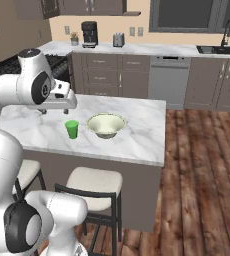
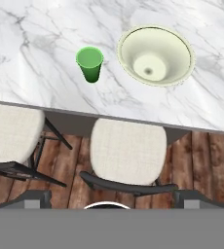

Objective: Place the cup inside the bowl on the dining table and move the bowl to any counter.

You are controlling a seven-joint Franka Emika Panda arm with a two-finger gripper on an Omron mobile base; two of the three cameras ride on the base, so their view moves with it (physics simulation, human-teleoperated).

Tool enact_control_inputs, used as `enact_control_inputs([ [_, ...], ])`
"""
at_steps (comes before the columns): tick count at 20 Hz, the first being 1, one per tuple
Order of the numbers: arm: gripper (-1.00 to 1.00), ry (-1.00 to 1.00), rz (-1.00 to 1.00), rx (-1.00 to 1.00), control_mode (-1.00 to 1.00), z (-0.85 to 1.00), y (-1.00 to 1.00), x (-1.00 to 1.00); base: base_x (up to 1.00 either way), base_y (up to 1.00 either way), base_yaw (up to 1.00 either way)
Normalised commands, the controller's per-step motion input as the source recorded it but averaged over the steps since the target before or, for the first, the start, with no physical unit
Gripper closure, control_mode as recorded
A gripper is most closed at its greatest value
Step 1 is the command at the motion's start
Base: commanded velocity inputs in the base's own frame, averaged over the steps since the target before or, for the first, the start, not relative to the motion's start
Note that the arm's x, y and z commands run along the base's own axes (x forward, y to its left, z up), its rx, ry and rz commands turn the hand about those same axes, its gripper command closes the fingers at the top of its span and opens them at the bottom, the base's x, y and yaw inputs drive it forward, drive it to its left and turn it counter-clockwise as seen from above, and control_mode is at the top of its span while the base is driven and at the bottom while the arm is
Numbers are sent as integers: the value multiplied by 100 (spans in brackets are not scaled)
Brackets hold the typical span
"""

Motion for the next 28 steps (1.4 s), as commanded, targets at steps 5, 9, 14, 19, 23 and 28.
enact_control_inputs([
  [5, -100, 0, 0, 7, -100, 0, 15, 0, 0, 0, 0],
  [9, -100, 0, 0, 14, -100, 0, 3, 0, 0, 0, 0],
  [14, -100, 0, 0, 17, -100, 0, 0, 0, 0, 0, 0],
  [19, -100, 0, 0, 2, -100, 0, 11, 10, 0, 0, 0],
  [23, -100, 1, 0, 0, -100, 0, 11, 20, 0, 0, 0],
  [28, -100, 0, 0, 0, -100, 0, 22, 23, 0, 0, 0],
])
